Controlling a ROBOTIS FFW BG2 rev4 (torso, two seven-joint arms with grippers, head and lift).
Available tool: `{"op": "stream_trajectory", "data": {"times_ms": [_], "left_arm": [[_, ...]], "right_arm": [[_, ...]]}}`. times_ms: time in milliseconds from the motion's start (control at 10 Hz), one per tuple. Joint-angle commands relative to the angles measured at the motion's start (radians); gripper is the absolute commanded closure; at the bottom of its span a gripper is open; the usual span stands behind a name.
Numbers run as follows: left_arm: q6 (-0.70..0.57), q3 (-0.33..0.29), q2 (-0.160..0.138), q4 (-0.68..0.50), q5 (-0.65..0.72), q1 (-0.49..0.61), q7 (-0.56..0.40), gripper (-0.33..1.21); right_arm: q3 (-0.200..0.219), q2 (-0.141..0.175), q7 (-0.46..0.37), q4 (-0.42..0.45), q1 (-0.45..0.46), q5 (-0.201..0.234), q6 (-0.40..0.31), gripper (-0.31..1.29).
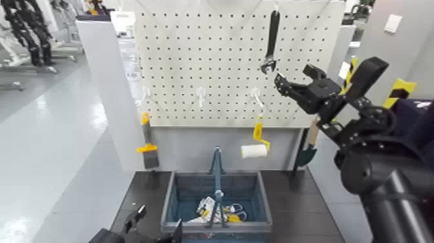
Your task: Put the black wrench into the crate.
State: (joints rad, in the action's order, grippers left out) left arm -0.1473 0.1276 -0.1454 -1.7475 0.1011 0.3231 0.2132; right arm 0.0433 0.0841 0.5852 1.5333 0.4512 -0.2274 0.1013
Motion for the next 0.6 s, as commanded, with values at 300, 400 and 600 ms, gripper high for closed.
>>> {"op": "stream_trajectory", "data": {"times_ms": [300,400,600], "left_arm": [[0.000,0.010,-0.006,0.002,0.003,-0.010,0.000,0.21],[0.000,0.012,-0.006,0.002,0.003,-0.012,0.000,0.21],[0.000,0.014,-0.008,0.005,0.005,-0.015,0.006,0.21]], "right_arm": [[-0.034,0.014,0.104,-0.147,0.159,-0.059,0.009,0.18],[-0.039,0.012,0.114,-0.168,0.179,-0.070,0.009,0.18],[-0.054,0.014,0.154,-0.219,0.219,-0.079,0.009,0.19]]}}
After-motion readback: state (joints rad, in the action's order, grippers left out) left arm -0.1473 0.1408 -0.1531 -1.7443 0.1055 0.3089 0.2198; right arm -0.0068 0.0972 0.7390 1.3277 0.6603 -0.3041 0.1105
